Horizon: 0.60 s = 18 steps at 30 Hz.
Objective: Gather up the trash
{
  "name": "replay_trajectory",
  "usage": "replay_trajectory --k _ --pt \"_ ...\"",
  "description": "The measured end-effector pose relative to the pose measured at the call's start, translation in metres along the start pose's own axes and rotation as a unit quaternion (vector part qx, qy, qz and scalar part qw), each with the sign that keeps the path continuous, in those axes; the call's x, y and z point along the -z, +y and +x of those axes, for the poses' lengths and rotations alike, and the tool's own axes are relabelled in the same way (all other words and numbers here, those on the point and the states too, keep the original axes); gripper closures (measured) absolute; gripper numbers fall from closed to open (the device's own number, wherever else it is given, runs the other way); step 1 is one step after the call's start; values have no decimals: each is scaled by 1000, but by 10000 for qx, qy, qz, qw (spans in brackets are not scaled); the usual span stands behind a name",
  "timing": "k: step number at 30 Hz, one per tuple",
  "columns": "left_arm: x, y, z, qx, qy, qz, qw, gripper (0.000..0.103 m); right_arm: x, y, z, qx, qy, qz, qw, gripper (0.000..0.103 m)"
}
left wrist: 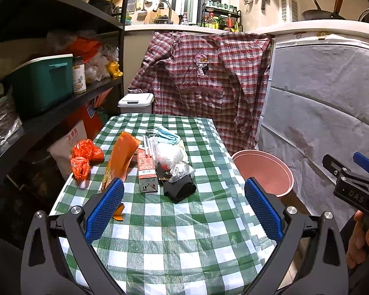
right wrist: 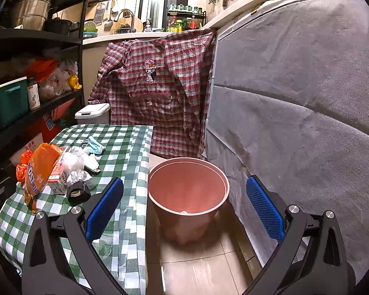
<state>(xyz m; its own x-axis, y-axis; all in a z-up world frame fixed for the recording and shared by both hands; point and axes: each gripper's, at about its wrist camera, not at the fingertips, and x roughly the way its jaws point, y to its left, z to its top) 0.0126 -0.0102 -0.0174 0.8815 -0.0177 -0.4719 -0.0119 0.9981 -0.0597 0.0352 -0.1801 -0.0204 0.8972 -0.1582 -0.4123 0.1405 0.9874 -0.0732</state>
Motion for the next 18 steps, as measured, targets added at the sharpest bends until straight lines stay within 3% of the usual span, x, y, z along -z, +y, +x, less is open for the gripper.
replay_trajectory --k 18 --pt "-2 -1 -1 17 -4 -9 10000 8 -1 -1 0 1 7 5 10000 5"
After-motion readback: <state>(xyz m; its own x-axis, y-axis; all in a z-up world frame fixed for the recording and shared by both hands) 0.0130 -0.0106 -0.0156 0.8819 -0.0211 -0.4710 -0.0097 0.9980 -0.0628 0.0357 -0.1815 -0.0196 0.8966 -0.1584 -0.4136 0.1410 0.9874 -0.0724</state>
